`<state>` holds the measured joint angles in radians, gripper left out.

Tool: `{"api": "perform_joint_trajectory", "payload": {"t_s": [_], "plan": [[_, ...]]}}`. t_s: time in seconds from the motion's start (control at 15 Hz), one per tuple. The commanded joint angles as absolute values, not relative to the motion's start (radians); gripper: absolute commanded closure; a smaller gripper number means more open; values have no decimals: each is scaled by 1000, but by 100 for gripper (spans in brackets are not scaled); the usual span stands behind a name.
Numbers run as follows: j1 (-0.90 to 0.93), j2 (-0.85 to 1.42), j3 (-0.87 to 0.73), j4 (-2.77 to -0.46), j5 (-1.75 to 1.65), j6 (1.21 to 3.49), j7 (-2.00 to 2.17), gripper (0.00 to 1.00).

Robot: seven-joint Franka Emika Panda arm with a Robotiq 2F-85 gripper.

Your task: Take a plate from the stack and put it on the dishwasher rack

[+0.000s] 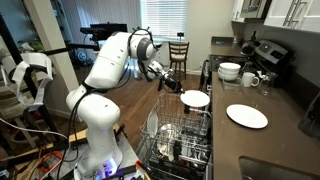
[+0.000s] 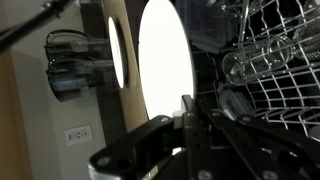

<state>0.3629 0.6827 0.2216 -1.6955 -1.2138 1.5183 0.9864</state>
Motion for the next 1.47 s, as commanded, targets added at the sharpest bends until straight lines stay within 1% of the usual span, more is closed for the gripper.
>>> {"api": "perform_joint_trajectory", "payload": {"t_s": [0.0,0.33,0.4,0.47,0.8,0.87,1.4], "plan": [[358,618,226,-1757,-1213,1599,995,99],[338,557,224,-1829,-1203,1728,1012,98],[344,553,217,-1835,-1197,1716,1020,99],[360,619,210,-1769,-1208,1707,998,95],[356,598,210,-1796,-1208,1706,1007,95],[356,598,210,-1796,-1208,1706,1007,98],[372,607,237,-1781,-1057,1770,1025,98]]}}
